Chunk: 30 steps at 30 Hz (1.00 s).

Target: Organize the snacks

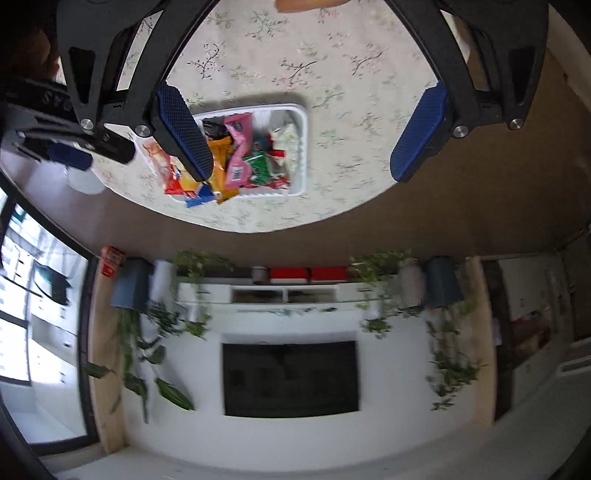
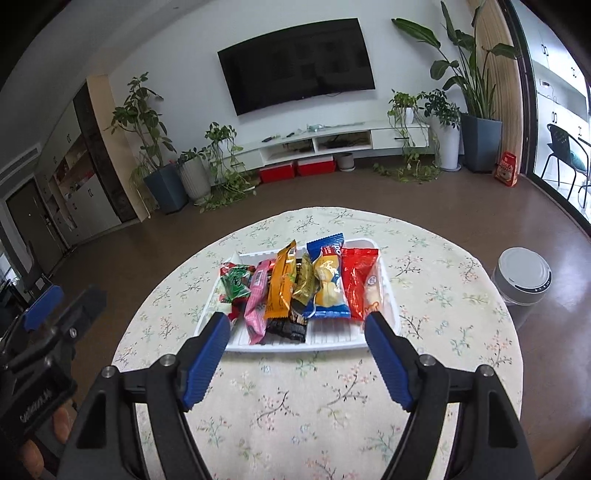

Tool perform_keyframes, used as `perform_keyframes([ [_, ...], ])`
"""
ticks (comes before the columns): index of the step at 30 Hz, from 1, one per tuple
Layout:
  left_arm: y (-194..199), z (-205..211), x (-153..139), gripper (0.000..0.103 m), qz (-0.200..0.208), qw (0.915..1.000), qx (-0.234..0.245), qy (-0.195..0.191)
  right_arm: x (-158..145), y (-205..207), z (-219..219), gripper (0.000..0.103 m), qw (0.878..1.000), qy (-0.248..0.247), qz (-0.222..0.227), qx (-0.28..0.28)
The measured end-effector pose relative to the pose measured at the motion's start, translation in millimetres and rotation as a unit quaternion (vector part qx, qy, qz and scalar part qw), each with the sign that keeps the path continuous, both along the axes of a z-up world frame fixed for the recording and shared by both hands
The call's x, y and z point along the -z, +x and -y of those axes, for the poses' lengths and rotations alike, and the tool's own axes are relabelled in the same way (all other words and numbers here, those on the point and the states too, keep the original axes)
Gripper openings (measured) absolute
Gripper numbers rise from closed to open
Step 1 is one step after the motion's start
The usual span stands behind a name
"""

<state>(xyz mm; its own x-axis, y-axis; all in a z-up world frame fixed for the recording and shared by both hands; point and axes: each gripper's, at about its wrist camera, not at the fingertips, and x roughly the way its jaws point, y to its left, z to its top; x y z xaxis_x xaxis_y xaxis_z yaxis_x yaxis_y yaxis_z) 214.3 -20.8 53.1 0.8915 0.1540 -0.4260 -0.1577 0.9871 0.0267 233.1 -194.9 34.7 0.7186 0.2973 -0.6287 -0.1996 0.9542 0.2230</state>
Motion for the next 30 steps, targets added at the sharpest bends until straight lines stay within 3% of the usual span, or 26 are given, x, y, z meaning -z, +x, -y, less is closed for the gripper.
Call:
perform_keyframes([
  [3, -16, 0, -5, 0.098, -0.014, 0.9996, 0.007, -0.025, -4, -19, 5, 0.078, 1.000, 0.009, 0.009, 0.003],
  [19, -105, 27, -11, 0.098, -0.056, 0.9970, 0.029, -0.046, -14, -122, 21, 0.101, 0.994, -0.044, 0.089, 0.048],
  [30, -117, 34, -5, 0.098, -0.063, 0.9967, 0.036, -0.036, -13, -136, 25, 0.103, 0.992, -0.063, 0.096, 0.059],
])
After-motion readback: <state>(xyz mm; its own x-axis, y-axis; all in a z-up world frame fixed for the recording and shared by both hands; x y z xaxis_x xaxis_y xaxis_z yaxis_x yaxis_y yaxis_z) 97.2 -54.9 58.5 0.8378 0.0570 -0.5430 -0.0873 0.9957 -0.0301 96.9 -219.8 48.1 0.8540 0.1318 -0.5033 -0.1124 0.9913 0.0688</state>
